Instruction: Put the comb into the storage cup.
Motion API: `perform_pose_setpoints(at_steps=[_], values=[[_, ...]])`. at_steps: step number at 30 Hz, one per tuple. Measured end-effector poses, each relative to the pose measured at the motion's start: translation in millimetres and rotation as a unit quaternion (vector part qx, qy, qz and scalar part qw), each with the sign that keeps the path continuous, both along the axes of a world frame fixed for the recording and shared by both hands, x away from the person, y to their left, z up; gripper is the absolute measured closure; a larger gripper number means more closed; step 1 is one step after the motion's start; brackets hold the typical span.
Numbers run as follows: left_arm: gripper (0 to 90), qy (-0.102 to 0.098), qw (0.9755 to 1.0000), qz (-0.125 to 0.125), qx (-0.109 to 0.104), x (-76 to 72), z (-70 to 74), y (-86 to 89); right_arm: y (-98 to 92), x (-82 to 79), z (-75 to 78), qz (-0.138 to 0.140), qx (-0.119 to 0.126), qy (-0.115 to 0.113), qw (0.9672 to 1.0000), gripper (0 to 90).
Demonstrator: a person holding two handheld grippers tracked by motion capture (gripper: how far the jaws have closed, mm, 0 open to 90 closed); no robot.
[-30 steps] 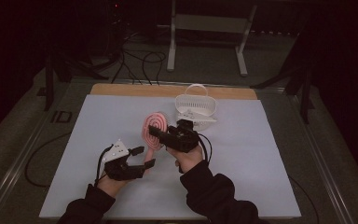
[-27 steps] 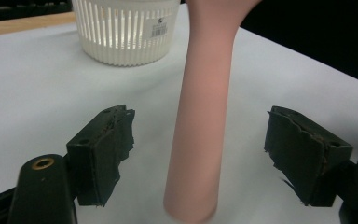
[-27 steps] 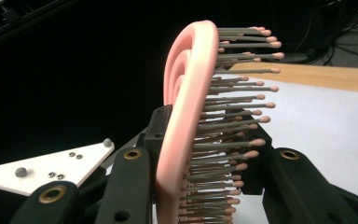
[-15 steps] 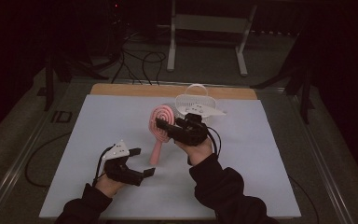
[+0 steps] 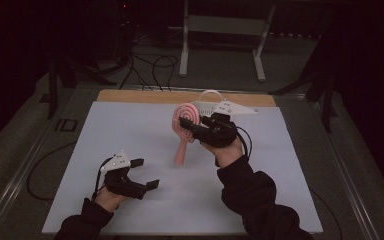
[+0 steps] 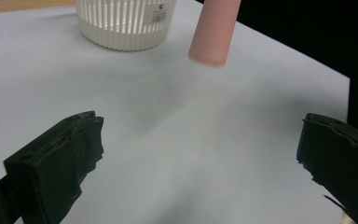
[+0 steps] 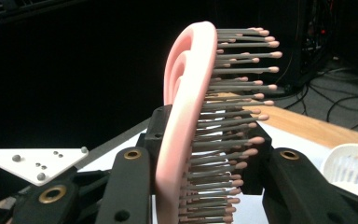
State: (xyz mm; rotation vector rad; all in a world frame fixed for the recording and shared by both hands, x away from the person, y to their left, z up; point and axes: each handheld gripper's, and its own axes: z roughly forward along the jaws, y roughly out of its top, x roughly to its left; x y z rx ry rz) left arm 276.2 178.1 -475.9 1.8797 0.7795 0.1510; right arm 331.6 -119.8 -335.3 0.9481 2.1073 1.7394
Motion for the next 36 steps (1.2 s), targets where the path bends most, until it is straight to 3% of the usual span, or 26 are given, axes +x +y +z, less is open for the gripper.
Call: perform_pose_setpoints(at_steps=[11,19,29,36], values=[[0.0,-0.021,0.9997,0.011,0.004,-10.1,-2.1,14.5,-14.4,6.4,15.8,-0.001,-0.023,-0.033,0.9992,64.3],[0.0,-0.020,0.9996,0.012,0.015,-16.8,-9.9,26.0,-27.8,13.0,30.3,-0.013,-0.021,-0.049,0.9985,64.3],[0.0,-0.023,0.9995,0.013,0.016,-23.1,-15.7,36.1,-38.9,25.7,45.2,-0.032,-0.044,-0.081,0.9953,64.4],[0.0,-0.029,0.9993,0.015,0.017,-25.0,-16.0,37.8,-41.8,36.8,48.3,-0.045,-0.071,-0.108,0.9906,64.4]])
